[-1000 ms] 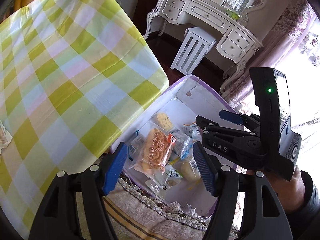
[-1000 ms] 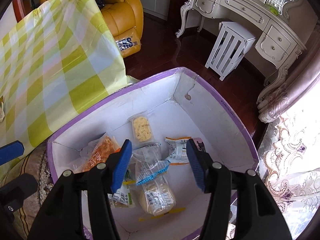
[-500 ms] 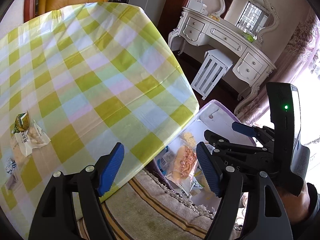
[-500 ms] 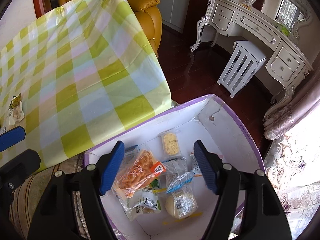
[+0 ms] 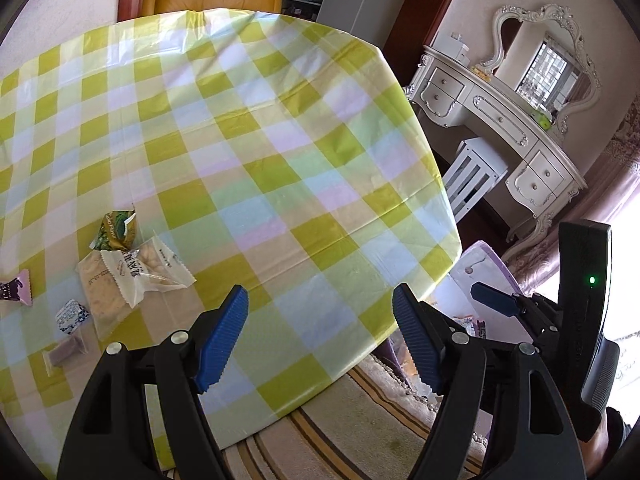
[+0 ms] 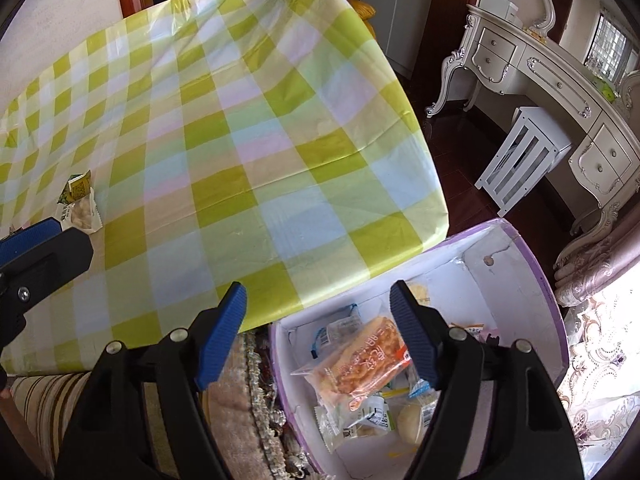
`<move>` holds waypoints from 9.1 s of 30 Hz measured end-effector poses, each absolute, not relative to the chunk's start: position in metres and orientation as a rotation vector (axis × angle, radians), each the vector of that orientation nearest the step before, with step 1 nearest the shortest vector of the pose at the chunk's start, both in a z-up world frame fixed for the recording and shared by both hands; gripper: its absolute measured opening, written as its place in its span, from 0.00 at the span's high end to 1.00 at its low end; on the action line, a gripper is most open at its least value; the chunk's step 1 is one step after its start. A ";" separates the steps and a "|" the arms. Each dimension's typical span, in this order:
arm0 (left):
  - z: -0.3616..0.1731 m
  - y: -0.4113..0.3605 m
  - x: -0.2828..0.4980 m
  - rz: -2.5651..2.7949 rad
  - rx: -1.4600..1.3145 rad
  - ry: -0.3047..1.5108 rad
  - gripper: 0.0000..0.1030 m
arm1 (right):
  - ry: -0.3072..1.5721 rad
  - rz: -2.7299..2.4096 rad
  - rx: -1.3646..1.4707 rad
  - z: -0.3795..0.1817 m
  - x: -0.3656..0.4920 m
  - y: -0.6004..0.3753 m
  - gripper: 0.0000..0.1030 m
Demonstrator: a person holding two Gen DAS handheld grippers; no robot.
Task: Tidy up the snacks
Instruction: 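Grasp the black-pink chocolate bar with the left tool while the right tool grasps the white cookie bag, then lift both held snacks and carry them over the white box, then lower both tools into the white box and open them to drop the snacks, then grasp the dark bar in clear wrapper with the left tool while the right tool grasps the green snack packet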
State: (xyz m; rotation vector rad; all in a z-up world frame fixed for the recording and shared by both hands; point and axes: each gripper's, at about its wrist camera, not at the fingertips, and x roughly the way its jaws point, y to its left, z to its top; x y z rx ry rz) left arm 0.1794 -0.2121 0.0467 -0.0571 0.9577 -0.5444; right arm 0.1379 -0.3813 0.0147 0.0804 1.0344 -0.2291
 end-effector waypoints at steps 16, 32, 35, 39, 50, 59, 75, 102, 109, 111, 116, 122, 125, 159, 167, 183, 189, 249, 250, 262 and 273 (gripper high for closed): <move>0.038 -0.135 0.206 -0.353 -0.146 0.950 0.26 | 1.045 -0.099 0.028 0.005 0.169 -0.322 0.28; 0.024 -0.059 0.225 -0.172 -0.226 0.945 0.26 | 1.019 0.043 0.049 -0.002 0.203 -0.257 0.28; 0.019 -0.032 0.229 -0.119 -0.270 0.945 0.26 | 1.011 0.066 0.031 -0.002 0.209 -0.243 0.28; 0.011 0.015 0.233 -0.014 -0.366 0.942 0.26 | 0.982 0.089 -0.022 -0.001 0.213 -0.225 0.28; -0.007 0.107 0.226 0.187 -0.542 0.910 0.26 | 0.958 0.202 -0.036 -0.004 0.228 -0.190 0.28; -0.016 0.118 0.228 0.206 -0.547 0.913 0.30 | 0.973 0.236 -0.033 -0.011 0.245 -0.175 0.28; -0.032 0.057 0.278 0.254 -0.222 0.979 0.70 | 1.001 0.242 0.046 -0.018 0.254 -0.175 0.26; -0.002 0.053 0.242 0.190 -0.266 0.856 0.79 | 1.016 0.190 0.065 -0.012 0.242 -0.193 0.70; 0.016 0.035 0.232 0.142 -0.248 0.819 0.79 | 0.996 0.166 0.039 0.001 0.231 -0.201 0.70; 0.020 0.028 0.229 0.123 -0.241 0.815 0.79 | 0.991 0.161 0.029 0.004 0.228 -0.203 0.70; 0.030 0.005 0.222 0.067 -0.215 0.801 0.79 | 0.982 0.148 0.029 0.011 0.222 -0.212 0.70; 0.040 -0.027 0.211 -0.009 -0.182 0.788 0.79 | 0.977 0.130 0.028 0.017 0.215 -0.227 0.70; 0.043 -0.041 0.206 -0.043 -0.170 0.788 0.79 | 0.980 0.118 0.026 0.018 0.211 -0.235 0.70; 0.045 -0.184 0.158 -0.394 -0.017 0.854 0.79 | 1.018 -0.105 0.053 0.016 0.151 -0.364 0.71; 0.041 -0.228 0.143 -0.504 0.046 0.882 0.79 | 1.060 -0.191 0.073 0.001 0.132 -0.406 0.71; 0.031 -0.299 0.122 -0.657 0.160 0.934 0.79 | 1.121 -0.318 0.135 -0.028 0.096 -0.471 0.71; 0.024 -0.318 0.120 -0.706 0.179 0.967 0.79 | 1.145 -0.369 0.169 -0.041 0.085 -0.495 0.70; -0.007 -0.333 0.142 -0.818 0.041 1.151 0.43 | 1.109 -0.418 0.283 -0.057 0.066 -0.542 0.34; -0.004 -0.325 0.143 -0.798 0.044 1.135 0.44 | 1.105 -0.411 0.281 -0.054 0.068 -0.538 0.34; 0.015 -0.202 0.162 -0.482 0.027 0.987 0.49 | 1.056 -0.272 0.225 -0.022 0.102 -0.480 0.33; 0.008 -0.089 0.177 -0.251 0.039 0.961 0.53 | 1.028 -0.124 0.198 -0.004 0.133 -0.421 0.32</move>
